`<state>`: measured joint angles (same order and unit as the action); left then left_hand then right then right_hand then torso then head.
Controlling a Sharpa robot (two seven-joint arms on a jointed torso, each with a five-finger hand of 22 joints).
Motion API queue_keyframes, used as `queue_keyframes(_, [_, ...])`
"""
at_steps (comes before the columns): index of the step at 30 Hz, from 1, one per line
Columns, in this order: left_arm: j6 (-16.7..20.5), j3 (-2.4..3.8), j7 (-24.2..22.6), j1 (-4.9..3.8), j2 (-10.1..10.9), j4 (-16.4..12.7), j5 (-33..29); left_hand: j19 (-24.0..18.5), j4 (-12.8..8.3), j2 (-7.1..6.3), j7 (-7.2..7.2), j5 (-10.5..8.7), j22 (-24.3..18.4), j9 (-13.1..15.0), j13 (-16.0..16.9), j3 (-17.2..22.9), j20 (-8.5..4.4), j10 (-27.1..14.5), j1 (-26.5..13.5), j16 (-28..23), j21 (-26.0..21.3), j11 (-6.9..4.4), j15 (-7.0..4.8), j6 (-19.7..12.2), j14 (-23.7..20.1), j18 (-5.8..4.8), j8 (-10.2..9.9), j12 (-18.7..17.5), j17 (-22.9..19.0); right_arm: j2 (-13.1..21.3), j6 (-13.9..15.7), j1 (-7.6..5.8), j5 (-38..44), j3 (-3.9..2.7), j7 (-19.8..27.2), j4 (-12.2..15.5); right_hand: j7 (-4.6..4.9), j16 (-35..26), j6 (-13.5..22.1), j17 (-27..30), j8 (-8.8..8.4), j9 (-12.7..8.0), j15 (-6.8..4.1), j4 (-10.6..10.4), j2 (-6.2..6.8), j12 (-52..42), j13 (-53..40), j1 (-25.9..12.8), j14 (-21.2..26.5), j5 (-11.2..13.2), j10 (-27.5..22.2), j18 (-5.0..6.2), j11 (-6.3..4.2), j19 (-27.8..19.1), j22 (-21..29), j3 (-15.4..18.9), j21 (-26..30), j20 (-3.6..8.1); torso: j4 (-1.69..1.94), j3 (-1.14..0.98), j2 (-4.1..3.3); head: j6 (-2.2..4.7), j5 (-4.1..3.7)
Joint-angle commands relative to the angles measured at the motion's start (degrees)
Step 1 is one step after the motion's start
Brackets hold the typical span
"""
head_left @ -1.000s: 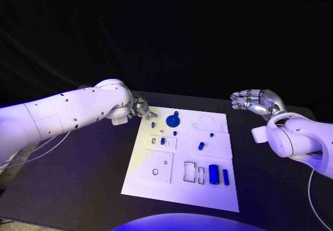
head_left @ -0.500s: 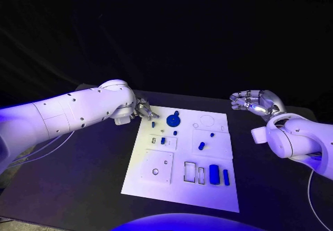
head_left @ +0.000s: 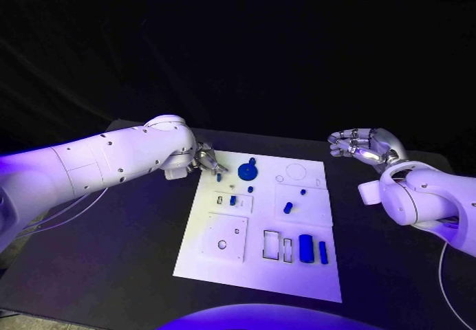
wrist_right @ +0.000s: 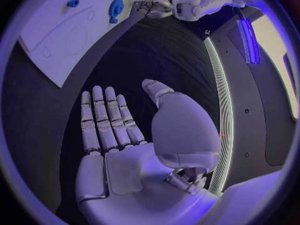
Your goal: Assemble the parts on the task board
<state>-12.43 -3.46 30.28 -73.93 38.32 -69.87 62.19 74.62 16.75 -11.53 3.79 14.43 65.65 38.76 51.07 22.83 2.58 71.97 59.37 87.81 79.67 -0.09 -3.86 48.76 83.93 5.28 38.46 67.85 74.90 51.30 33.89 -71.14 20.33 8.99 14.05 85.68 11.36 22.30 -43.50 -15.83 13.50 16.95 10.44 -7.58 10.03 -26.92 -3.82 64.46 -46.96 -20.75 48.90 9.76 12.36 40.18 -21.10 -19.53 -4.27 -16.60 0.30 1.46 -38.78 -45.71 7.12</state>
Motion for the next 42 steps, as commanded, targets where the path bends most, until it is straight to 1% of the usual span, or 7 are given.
queue_keyframes(1, [-1.8,-0.05,-0.3,0.08,-0.3,0.0,0.0,-0.1,0.0,0.08,0.31,-0.23,-0.1,-0.1,0.0,-0.3,0.23,-0.3,0.8,-0.2,-0.4,0.03,0.46,0.2,4.6,-0.19,-0.3,-0.3,9.6,-0.1,-0.7,0.05,0.2,-0.01,0.6,0.0,4.32,0.2,0.1,0.1,0.06,0.1,-0.21,0.0,-0.39,-0.3,-0.1,0.2,0.3,-0.4,-0.3,0.05,-0.24,-0.4,0.1,0.2,0.1,0.07,0.0,0.01,0.02,-0.04,-0.1])
queue_keyframes(15, [-0.6,-0.08,-0.6,0.26,-0.1,-0.2,-0.6,-0.1,-0.1,1.65,0.1,0.0,0.0,-0.6,0.1,0.5,0.32,-0.4,3.9,-0.2,-0.4,-0.14,0.35,1.0,4.6,-0.16,-0.2,0.0,9.5,-0.1,-1.0,0.09,0.2,-0.01,0.3,-0.1,4.3,0.3,0.1,0.2,0.12,0.1,-0.22,-0.2,-0.98,-0.5,-0.1,0.4,0.3,-0.8,-0.3,0.05,-0.26,-0.4,0.1,0.2,0.1,0.07,0.03,-0.03,0.04,-0.15,-0.23])
queue_keyframes(23, [0.4,-0.09,-1.0,0.26,-0.1,-0.4,-3.0,-0.2,-0.8,3.02,-0.37,0.13,0.0,-0.6,-0.2,5.9,0.09,-0.6,12.2,-0.2,-0.5,-0.58,-0.07,0.8,4.5,-0.13,0.5,0.1,9.4,-0.3,-1.5,0.09,-0.4,-0.01,-0.4,-0.2,4.29,0.4,0.1,0.4,0.15,0.1,-0.22,-0.1,-1.69,-0.6,0.0,1.0,0.3,-1.0,-0.4,0.06,-0.28,-0.4,0.2,-0.1,0.1,0.07,-0.02,-0.08,0.03,-0.22,-0.15])
queue_keyframes(25, [0.4,-0.1,-1.1,0.27,-0.1,-0.4,-4.2,-0.2,-1.7,3.01,-0.55,0.27,0.1,-0.2,-0.3,8.5,0.01,-0.8,14.9,-0.2,-0.5,-0.74,-0.19,0.3,4.6,-0.13,1.1,0.0,9.4,-0.3,-1.7,0.09,-0.5,-0.01,-0.7,-0.3,4.3,0.4,0.2,0.5,0.12,0.1,-0.21,-0.1,-1.79,-0.7,0.0,1.2,0.4,-1.0,-0.5,0.06,-0.26,-0.4,0.2,-0.1,0.1,0.06,-0.05,-0.04,0.07,-0.19,-0.19])
queue_keyframes(31, [0.2,-0.1,-1.4,0.28,0.2,-0.5,-8.6,-0.1,-3.1,2.23,-0.3,0.09,0.4,2.2,-0.5,15.6,-0.06,-0.5,17.2,-0.2,-0.3,-0.66,-0.1,-1.0,4.6,-0.17,4.1,0.0,9.5,-0.3,-2.0,0.09,-0.6,-0.01,-1.2,-0.5,4.32,0.4,0.3,0.5,0.09,0.1,-0.19,0.0,-1.87,-0.7,0.0,1.3,0.5,-1.0,-0.6,0.05,-0.24,-0.4,0.2,-0.2,0.1,0.06,-0.04,-0.04,0.01,-0.28,-0.29])
queue_keyframes(36, [0.2,-0.01,-1.4,0.41,0.9,-1.3,-11.4,-0.1,-4.0,1.75,-0.25,0.08,0.5,3.0,-0.7,17.9,-0.04,-0.4,17.4,-0.2,-0.3,-0.59,-0.06,-1.5,4.6,-0.17,5.1,-0.1,9.5,-0.3,-1.9,0.09,-0.6,-0.01,-1.2,-0.5,4.33,0.4,0.3,0.6,0.09,0.1,-0.18,0.0,-1.9,-0.7,0.0,1.4,0.5,-1.0,-0.6,0.04,-0.23,-0.4,0.2,-0.2,0.1,0.06,0.0,0.06,-0.02,-0.24,-0.42])
queue_keyframes(42, [1.0,0.16,-1.5,0.46,2.8,-3.5,-13.2,0.0,-4.5,1.39,-0.24,0.08,0.8,3.3,-0.6,18.9,-0.04,-0.3,17.3,-0.1,-0.1,-0.59,-0.06,-1.6,4.6,-0.22,5.5,0.0,9.7,-0.2,-1.8,0.09,-0.6,-0.01,-1.1,-0.4,4.33,0.4,0.3,0.6,0.09,0.1,-0.18,0.0,-1.9,-0.7,0.0,1.4,0.5,-1.0,-0.6,0.04,-0.23,-0.4,0.2,-0.2,0.1,0.06,0.15,-0.04,0.07,-0.3,-0.39])
